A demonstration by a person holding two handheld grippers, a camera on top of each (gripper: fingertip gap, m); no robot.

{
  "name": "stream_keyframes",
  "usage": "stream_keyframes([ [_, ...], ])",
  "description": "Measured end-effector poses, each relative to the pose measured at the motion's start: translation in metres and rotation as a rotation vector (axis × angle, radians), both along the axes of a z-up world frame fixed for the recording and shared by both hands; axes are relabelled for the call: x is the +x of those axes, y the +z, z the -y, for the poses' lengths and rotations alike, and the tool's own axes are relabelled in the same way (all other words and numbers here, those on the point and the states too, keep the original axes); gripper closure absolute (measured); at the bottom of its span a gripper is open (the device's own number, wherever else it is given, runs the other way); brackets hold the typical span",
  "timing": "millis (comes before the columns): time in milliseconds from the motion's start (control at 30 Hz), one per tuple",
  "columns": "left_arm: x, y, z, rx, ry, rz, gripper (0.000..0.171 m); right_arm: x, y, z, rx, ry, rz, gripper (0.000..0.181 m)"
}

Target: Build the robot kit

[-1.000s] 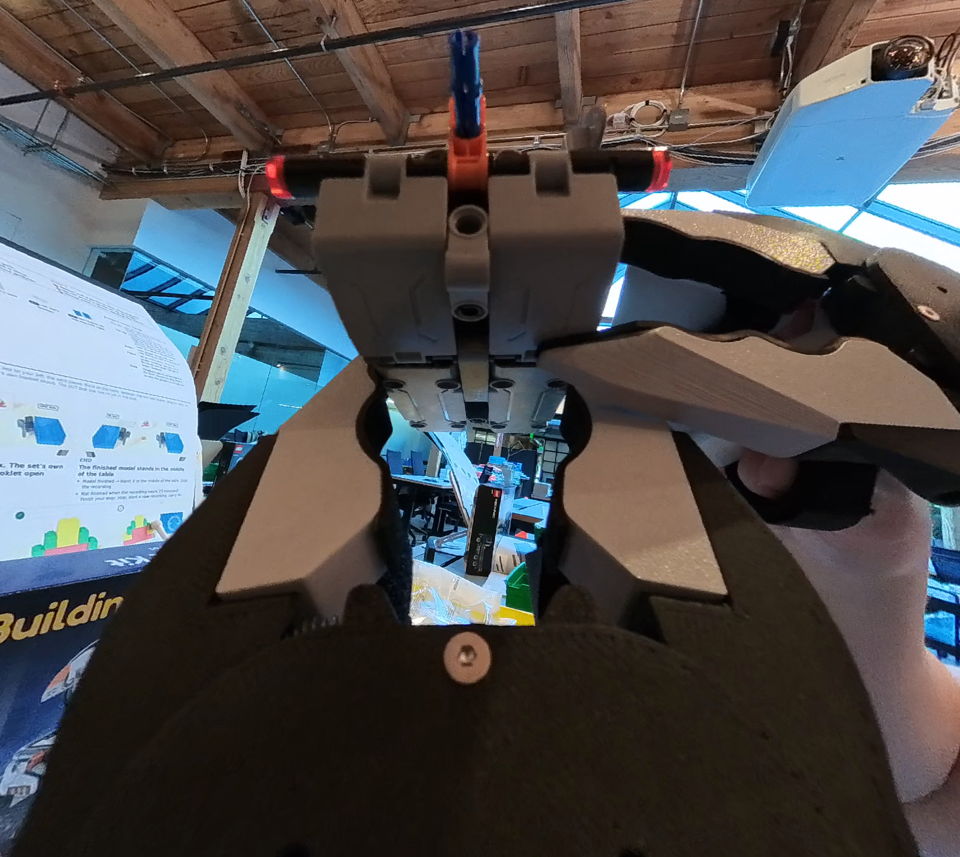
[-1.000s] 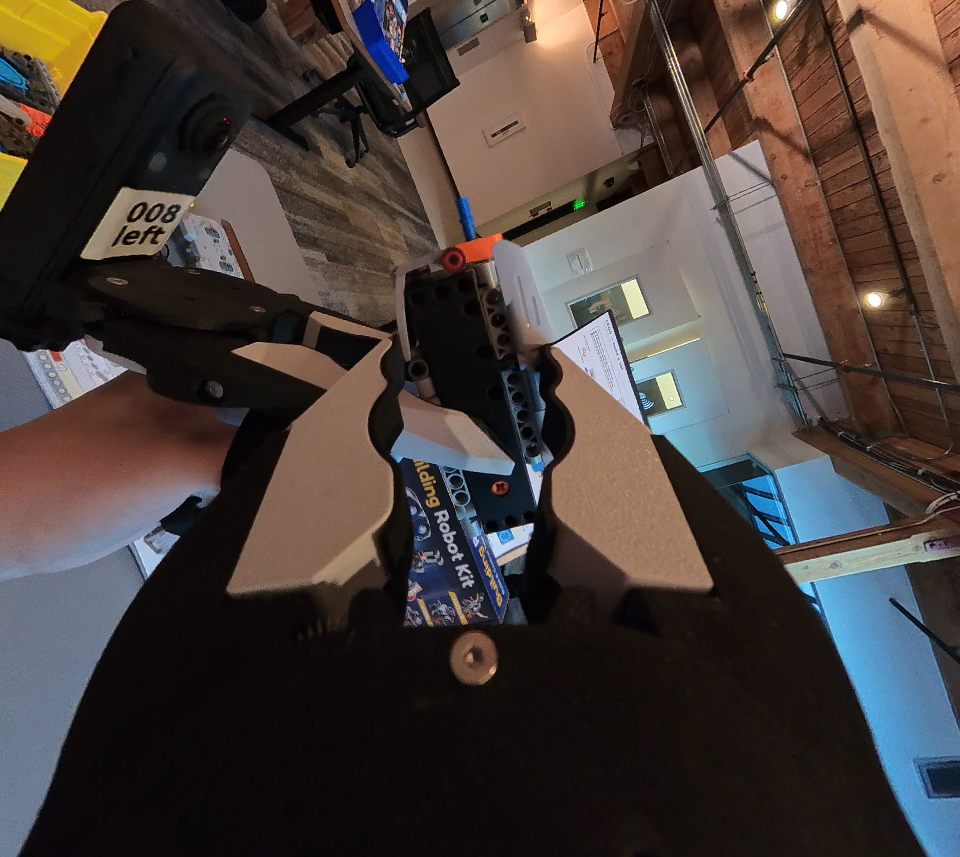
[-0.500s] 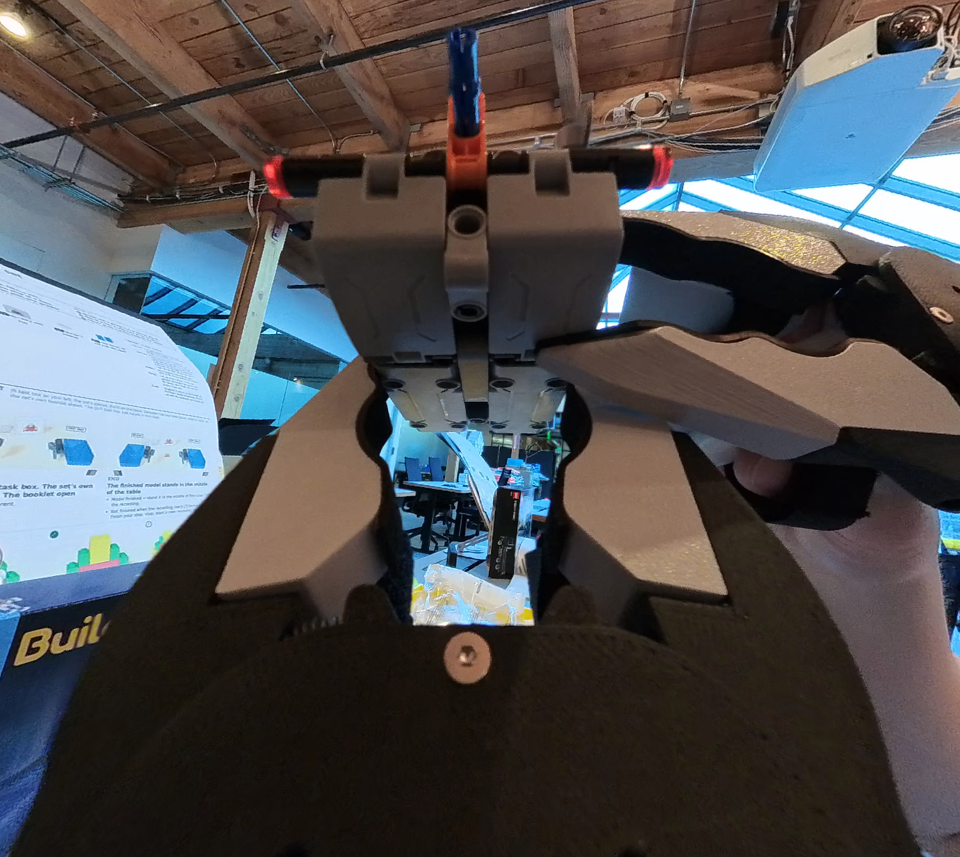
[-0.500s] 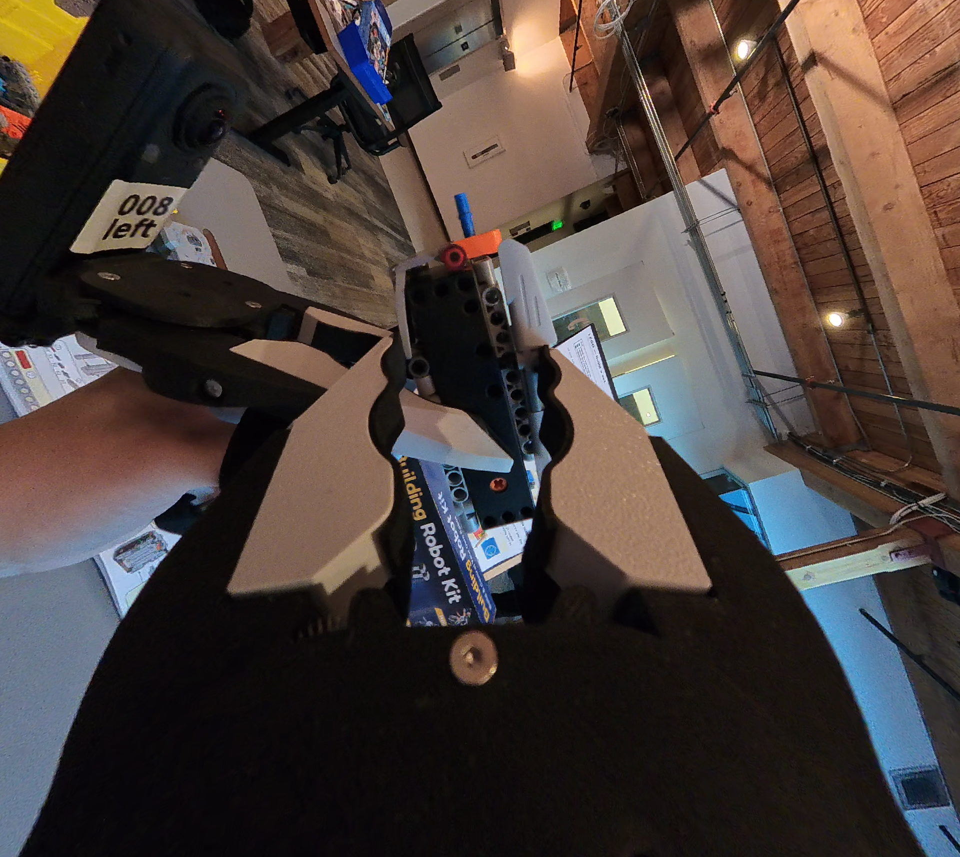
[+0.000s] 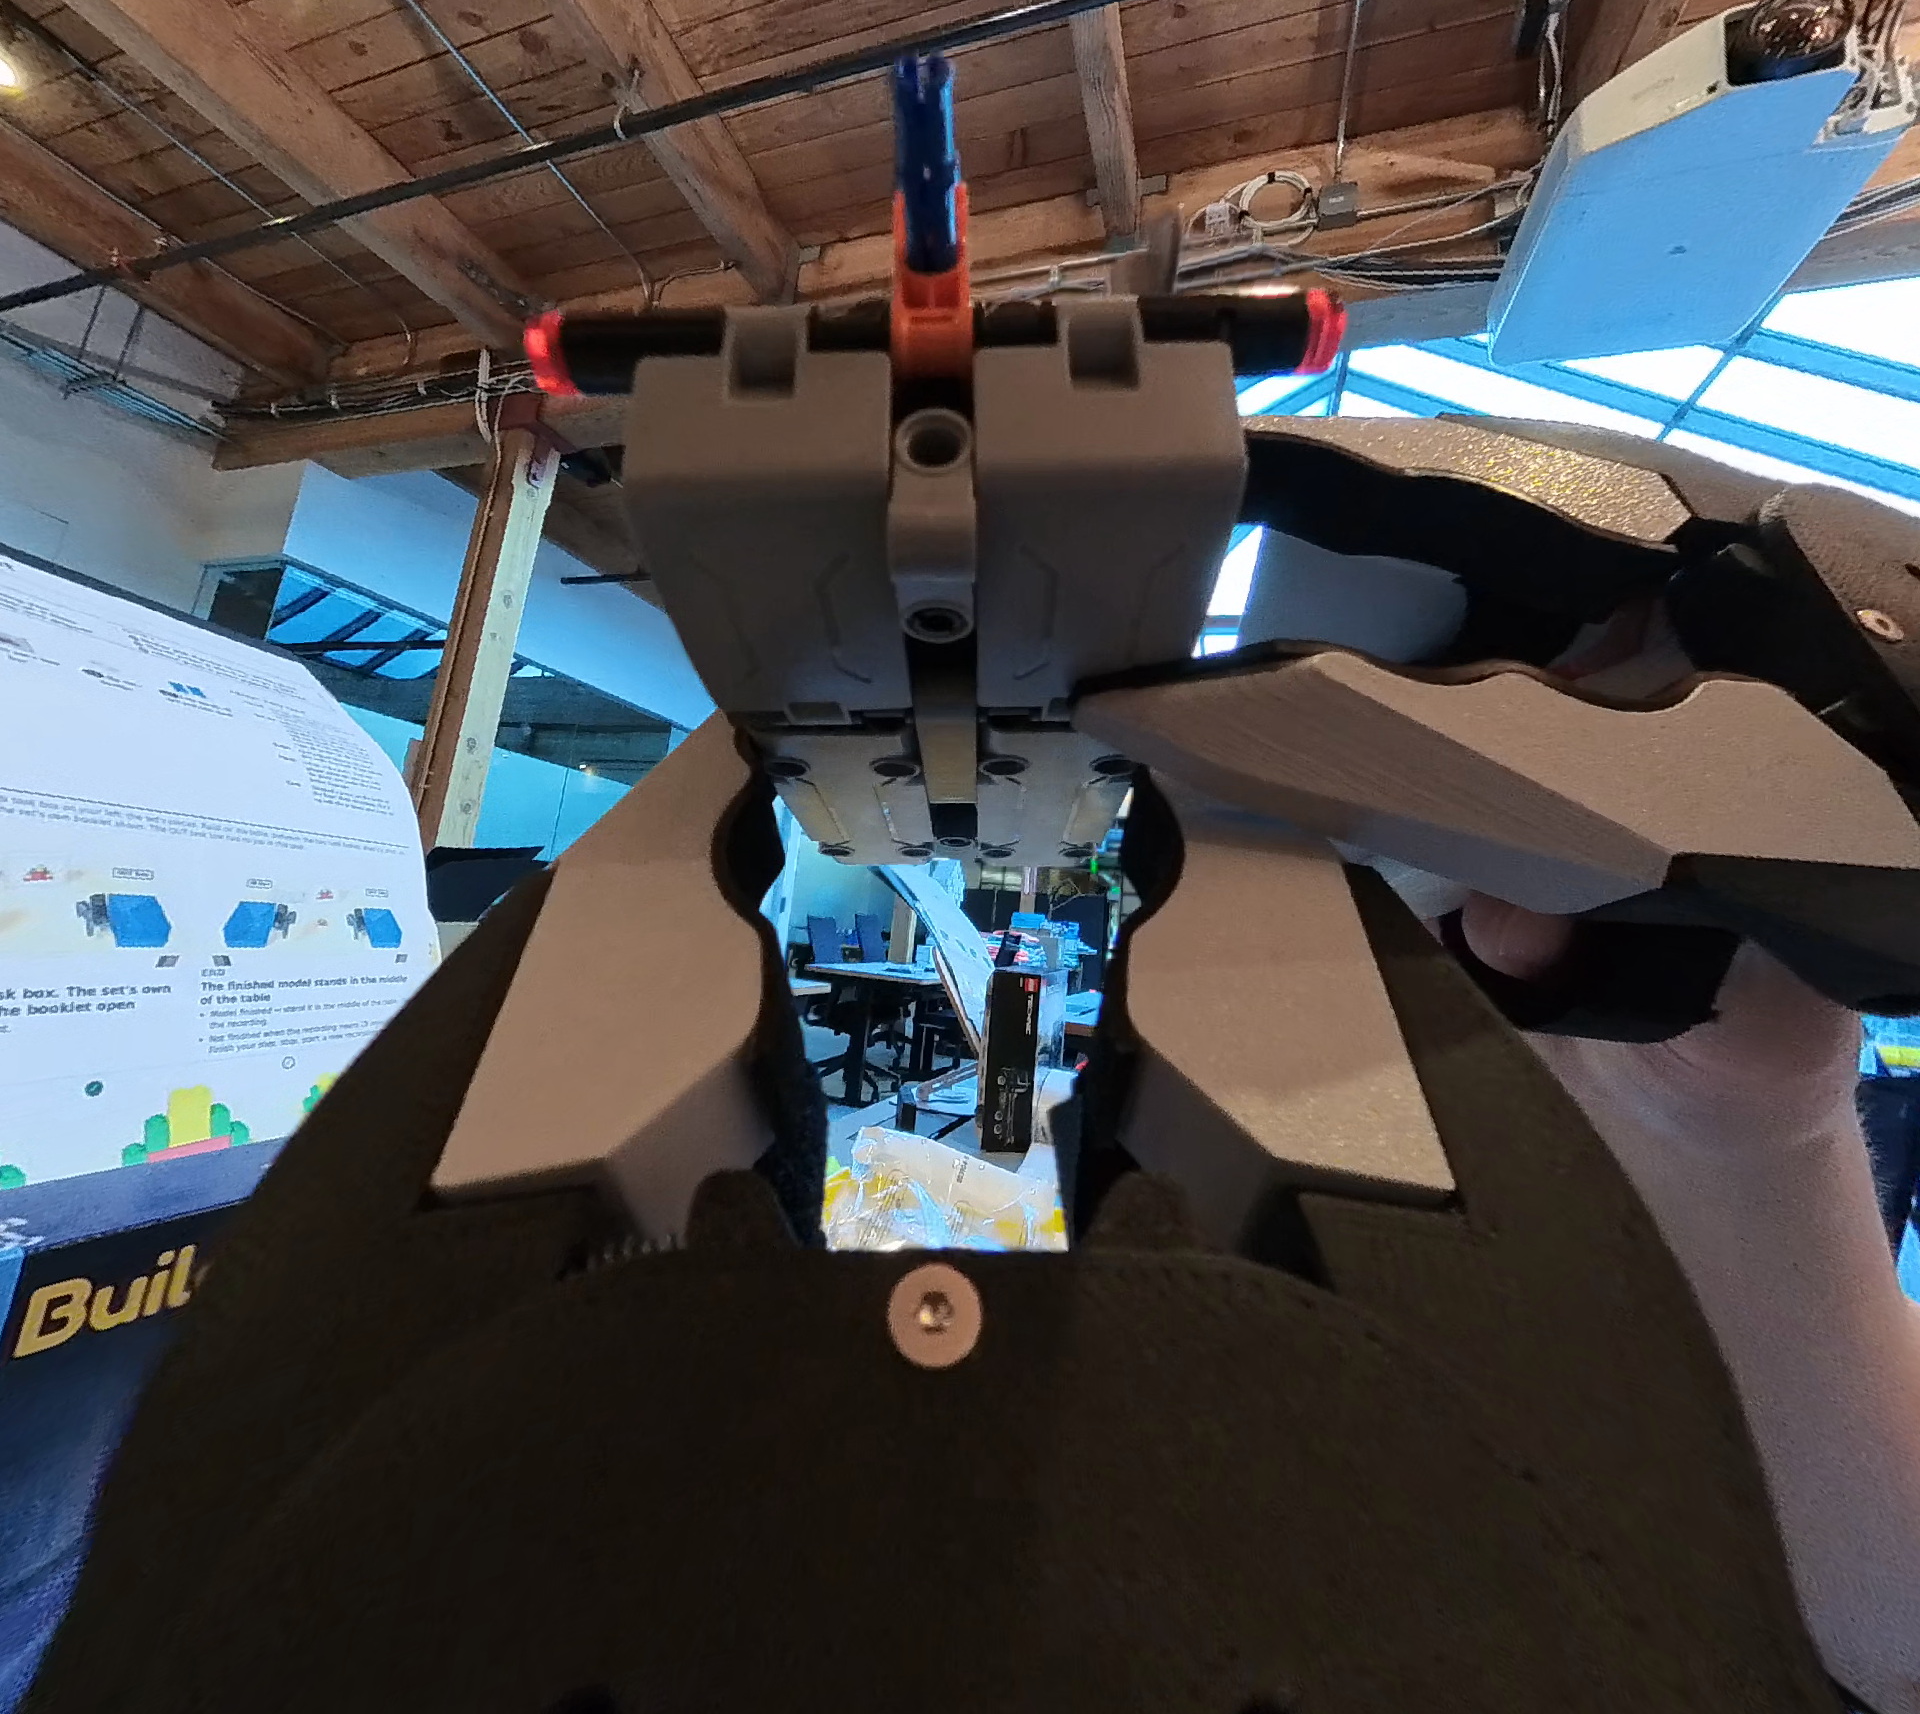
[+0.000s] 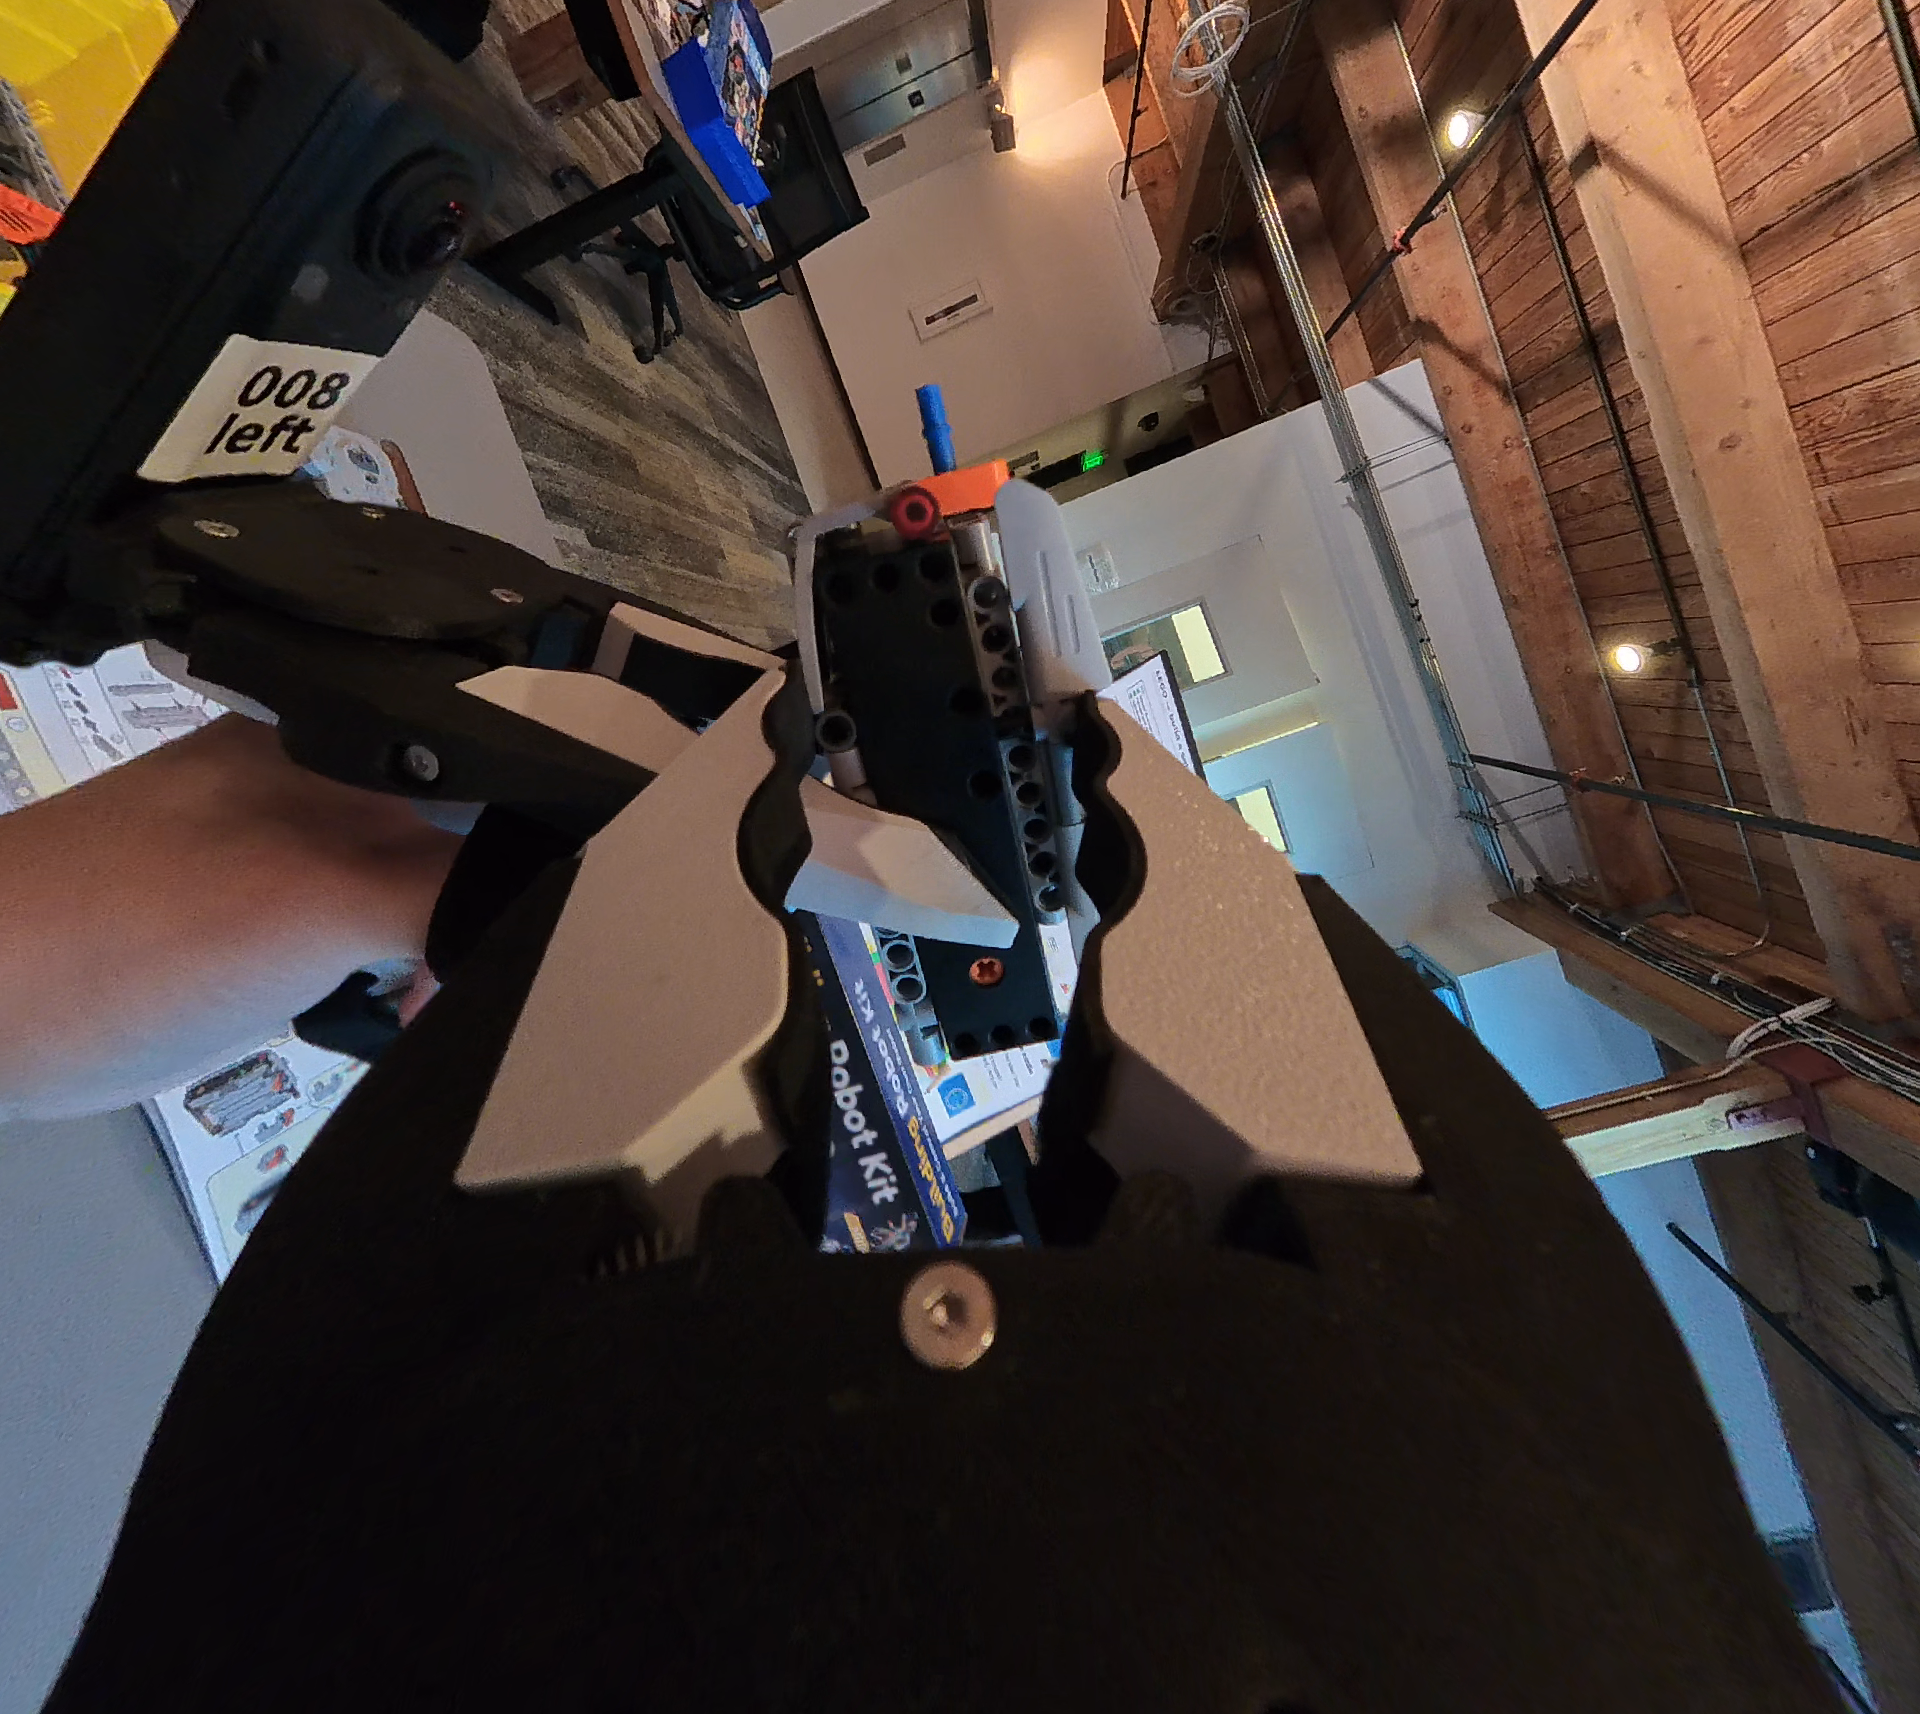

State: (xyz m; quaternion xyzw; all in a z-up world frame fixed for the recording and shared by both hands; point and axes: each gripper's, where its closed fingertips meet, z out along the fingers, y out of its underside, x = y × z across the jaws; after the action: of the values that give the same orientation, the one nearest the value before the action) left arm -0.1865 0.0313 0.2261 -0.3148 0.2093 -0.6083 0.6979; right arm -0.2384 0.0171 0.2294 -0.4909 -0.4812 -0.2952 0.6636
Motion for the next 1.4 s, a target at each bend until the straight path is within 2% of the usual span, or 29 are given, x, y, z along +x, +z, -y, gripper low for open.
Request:
stream_keyframes([
  [767,0.0014,-0.0021,0.0008,0.046,0.048,-0.02,0.108,0.0015,-0.0024,0.0025,0.038,0.023,0.023,0.134],
  [1000,0.0014,-0.0026,0.0,0.05,0.056,-0.034,0.107,0.0006,-0.0046,0.0009,-0.003,0.026,0.032,0.132],
  [1400,-0.0019,-0.0015,0.0,0.059,0.084,-0.032,0.108,-0.0018,-0.0021,0.003,0.057,0.032,0.037,0.134],
])
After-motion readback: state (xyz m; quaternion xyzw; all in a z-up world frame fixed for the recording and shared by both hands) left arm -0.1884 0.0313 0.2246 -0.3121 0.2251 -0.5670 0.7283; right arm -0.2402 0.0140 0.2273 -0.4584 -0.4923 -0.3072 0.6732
